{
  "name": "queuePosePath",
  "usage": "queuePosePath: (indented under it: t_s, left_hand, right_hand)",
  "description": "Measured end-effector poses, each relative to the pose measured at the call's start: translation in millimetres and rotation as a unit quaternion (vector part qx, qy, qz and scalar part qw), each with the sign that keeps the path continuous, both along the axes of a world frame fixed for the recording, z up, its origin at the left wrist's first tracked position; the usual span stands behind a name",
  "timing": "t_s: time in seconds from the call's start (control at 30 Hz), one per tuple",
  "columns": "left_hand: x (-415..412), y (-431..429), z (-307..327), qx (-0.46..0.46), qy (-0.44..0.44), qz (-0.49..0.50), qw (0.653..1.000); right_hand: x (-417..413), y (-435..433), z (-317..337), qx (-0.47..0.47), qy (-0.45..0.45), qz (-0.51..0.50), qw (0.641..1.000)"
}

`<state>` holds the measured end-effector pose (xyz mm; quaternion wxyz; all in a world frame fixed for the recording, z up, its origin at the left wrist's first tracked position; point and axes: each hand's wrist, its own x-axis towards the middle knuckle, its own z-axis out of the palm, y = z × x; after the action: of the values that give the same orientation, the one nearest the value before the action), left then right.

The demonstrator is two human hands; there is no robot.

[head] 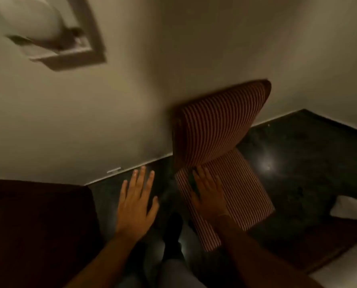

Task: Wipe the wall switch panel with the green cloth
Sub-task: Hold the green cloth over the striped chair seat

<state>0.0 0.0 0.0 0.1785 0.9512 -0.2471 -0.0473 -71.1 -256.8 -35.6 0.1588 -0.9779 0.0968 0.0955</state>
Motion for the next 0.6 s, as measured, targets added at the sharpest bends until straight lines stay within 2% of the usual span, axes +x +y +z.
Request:
queuePosePath:
  t_s: [0.1,0.2,0.37,0.6]
  left_hand:
    - [-8.1,-14.0,-45.6,0.042,0.030,-0.015,0.999]
    - [-19.4,-22.7,-83.0,0.075,0.049,-0.026,0.996]
    - [-30.9,-35.5,-117.5,0.099,0.066,-0.020,0.993]
    - [-33.3,-55.1,-142.1,0.120,0.083,-0.008,0.989]
  right_hand:
    - [-11.9,-19.8,-51.3,-0.020,0.120,0.010,0.993]
    - [-17.2,-31.5,-93.4,-0.027,0.183,0.040,0.982]
    - [-6.0,-51.0,-134.1,-0.024,0.225,0.067,0.972]
    - [13.3,-67.9,-169.8,0.006,0.226,0.072,0.971]
